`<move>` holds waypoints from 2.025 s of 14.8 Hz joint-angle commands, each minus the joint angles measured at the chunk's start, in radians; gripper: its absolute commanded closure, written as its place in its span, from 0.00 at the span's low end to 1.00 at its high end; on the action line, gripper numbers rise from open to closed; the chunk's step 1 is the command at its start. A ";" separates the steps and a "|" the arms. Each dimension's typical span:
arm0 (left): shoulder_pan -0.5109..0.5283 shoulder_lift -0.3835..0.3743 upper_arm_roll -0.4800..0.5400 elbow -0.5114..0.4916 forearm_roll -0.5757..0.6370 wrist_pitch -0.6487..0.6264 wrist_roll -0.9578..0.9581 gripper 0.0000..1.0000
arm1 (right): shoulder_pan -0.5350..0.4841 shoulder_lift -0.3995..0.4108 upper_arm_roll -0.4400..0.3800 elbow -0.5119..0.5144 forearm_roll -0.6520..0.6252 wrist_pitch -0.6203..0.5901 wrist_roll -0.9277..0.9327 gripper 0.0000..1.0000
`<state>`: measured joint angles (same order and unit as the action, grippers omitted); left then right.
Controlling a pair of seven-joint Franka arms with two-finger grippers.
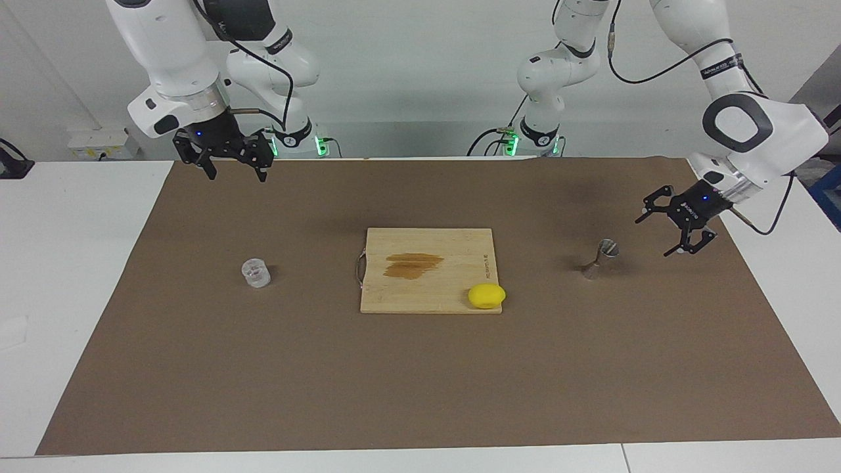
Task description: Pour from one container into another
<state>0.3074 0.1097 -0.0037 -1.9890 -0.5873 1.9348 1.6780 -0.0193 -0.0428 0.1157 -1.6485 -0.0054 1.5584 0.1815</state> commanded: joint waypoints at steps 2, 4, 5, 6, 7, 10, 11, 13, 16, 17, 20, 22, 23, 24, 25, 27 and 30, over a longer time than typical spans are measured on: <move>0.065 0.120 -0.009 0.099 -0.141 -0.189 0.104 0.00 | -0.010 -0.014 0.004 -0.016 0.004 0.003 0.010 0.00; 0.084 0.156 -0.009 0.130 -0.143 -0.230 0.187 0.00 | -0.010 -0.014 0.004 -0.016 0.004 0.003 0.010 0.00; 0.108 0.168 -0.012 0.130 -0.146 -0.249 0.221 0.00 | -0.010 -0.014 0.004 -0.016 0.004 0.003 0.010 0.00; 0.127 0.186 -0.016 0.134 -0.155 -0.279 0.262 0.00 | -0.010 -0.014 0.004 -0.016 0.004 0.002 0.010 0.00; 0.136 0.205 -0.016 0.136 -0.193 -0.293 0.313 0.00 | -0.010 -0.014 0.004 -0.016 0.004 0.003 0.010 0.00; 0.168 0.214 -0.016 0.125 -0.294 -0.301 0.477 0.00 | -0.010 -0.014 0.004 -0.016 0.004 0.003 0.010 0.00; 0.176 0.225 -0.016 0.122 -0.310 -0.354 0.483 0.00 | -0.010 -0.014 0.004 -0.016 0.004 0.003 0.010 0.00; 0.187 0.307 -0.015 0.121 -0.409 -0.456 0.553 0.00 | -0.010 -0.014 0.004 -0.016 0.004 0.003 0.010 0.00; 0.188 0.332 -0.013 0.099 -0.466 -0.532 0.629 0.00 | -0.010 -0.014 0.004 -0.016 0.004 0.003 0.010 0.00; 0.190 0.359 -0.012 0.096 -0.486 -0.549 0.656 0.00 | -0.010 -0.014 0.004 -0.016 0.004 0.003 0.009 0.00; 0.199 0.404 -0.013 0.090 -0.520 -0.585 0.703 0.00 | -0.010 -0.014 0.004 -0.016 0.004 0.003 0.010 0.00; 0.206 0.418 -0.012 0.070 -0.578 -0.600 0.703 0.00 | -0.010 -0.014 0.004 -0.016 0.004 0.003 0.010 0.00; 0.206 0.436 -0.012 0.055 -0.604 -0.609 0.706 0.00 | -0.010 -0.014 0.004 -0.016 0.004 0.003 0.010 0.00; 0.199 0.444 -0.012 0.052 -0.636 -0.626 0.712 0.00 | -0.010 -0.014 0.004 -0.016 0.004 0.003 0.010 0.00; 0.190 0.444 -0.012 0.050 -0.660 -0.632 0.718 0.00 | -0.010 -0.014 0.004 -0.016 0.004 0.003 0.010 0.00; 0.174 0.446 -0.013 0.053 -0.687 -0.637 0.718 0.00 | -0.010 -0.014 0.004 -0.016 0.004 0.003 0.010 0.00; 0.161 0.447 -0.016 0.062 -0.709 -0.651 0.717 0.00 | -0.010 -0.014 0.004 -0.016 0.004 0.003 0.010 0.00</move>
<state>0.4848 0.5549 -0.0311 -1.9289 -1.2738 1.3054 2.3752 -0.0193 -0.0428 0.1157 -1.6485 -0.0054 1.5584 0.1815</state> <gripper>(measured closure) 0.000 0.000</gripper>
